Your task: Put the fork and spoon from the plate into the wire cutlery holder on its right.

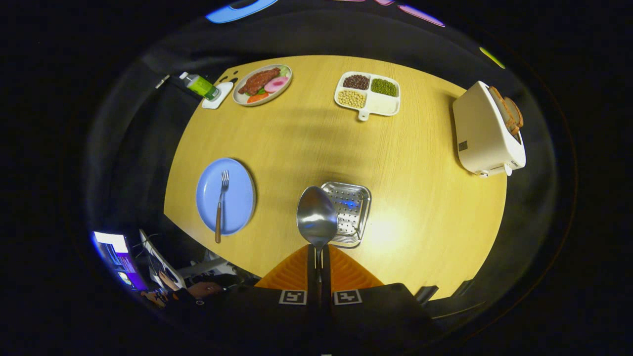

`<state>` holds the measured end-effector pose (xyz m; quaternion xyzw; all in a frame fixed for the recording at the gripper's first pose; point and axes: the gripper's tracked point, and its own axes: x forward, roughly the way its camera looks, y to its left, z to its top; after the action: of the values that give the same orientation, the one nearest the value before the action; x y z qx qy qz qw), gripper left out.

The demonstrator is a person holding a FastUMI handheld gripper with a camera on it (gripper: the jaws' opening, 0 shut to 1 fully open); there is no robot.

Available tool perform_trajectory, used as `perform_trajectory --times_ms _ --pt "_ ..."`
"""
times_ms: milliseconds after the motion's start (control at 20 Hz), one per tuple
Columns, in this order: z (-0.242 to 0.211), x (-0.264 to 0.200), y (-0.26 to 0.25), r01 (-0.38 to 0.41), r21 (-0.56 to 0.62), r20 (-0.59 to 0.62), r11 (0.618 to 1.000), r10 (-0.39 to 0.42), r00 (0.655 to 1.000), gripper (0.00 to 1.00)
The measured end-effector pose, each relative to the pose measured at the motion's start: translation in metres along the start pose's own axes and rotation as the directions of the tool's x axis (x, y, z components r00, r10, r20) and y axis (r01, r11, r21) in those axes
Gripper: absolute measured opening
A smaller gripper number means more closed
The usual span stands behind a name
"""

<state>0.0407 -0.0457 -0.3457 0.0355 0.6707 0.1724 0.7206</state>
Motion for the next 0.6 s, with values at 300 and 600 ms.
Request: perform_trajectory --times_ms 300,600 --pt "-0.014 0.020 -0.028 0.019 -0.079 -0.216 0.997 -0.035 0.976 0.05" --pt "-0.015 0.036 -0.032 0.030 -0.162 -0.399 0.986 -0.093 0.912 0.06"
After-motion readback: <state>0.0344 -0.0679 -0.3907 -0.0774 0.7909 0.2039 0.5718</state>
